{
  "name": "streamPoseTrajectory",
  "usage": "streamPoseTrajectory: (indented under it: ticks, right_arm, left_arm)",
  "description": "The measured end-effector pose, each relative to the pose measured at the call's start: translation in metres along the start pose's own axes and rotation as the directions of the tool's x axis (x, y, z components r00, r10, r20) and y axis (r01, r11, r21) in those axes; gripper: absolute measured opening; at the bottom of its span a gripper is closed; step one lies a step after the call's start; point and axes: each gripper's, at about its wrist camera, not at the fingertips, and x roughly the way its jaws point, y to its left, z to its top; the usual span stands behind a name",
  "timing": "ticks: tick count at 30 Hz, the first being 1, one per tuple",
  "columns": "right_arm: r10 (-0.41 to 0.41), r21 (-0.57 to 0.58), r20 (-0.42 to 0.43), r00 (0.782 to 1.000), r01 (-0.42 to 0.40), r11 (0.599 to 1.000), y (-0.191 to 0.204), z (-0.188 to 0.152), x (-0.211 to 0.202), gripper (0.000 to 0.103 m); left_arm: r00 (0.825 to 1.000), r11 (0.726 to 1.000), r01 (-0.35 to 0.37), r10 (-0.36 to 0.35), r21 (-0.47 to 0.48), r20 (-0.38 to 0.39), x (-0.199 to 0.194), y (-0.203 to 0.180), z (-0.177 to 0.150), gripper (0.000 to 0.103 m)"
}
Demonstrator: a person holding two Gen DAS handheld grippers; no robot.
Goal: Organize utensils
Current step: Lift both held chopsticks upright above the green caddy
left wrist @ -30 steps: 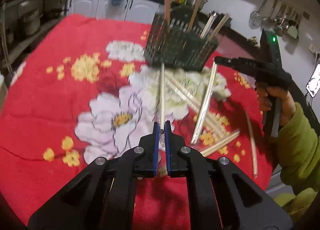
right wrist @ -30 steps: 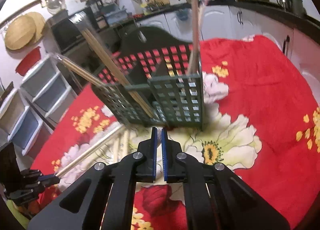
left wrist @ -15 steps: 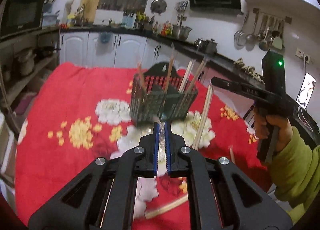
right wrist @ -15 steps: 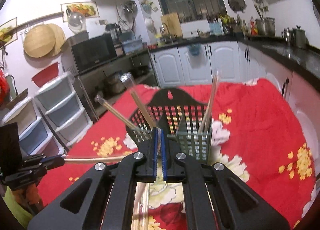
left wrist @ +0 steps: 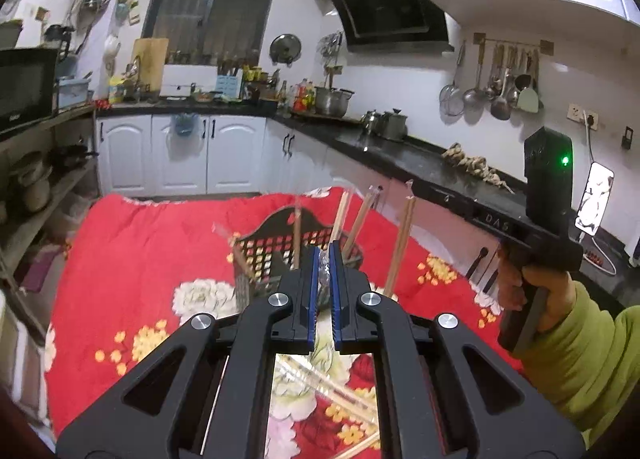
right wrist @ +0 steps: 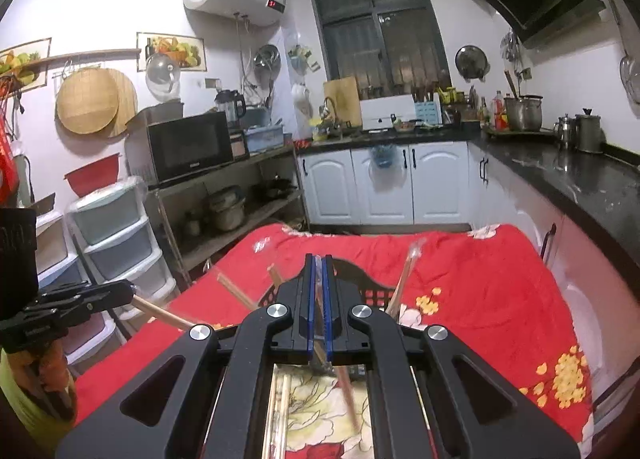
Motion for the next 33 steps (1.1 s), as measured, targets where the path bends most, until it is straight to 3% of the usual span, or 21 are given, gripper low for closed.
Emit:
streamPoseTrajectory:
  ticks: [16,33]
  right_arm:
    - [-0.016,-0.033,0.104,0.994,0.02,0.999,-0.003,0.042,-0.021,0.004]
    - [-0.044,-0.034,0.21,0.977,0.052,0.998,-0.009,0.096,-0.015,0.003]
  left_arm:
    - [0.996,0.999,0.035,-0.038,0.033,0.084,0.015,-0.018,0.058,0.003]
    - [0.993,0.995,-0.036,0.025,0.092,0.113,0.03,-0.026,0.1,0.003]
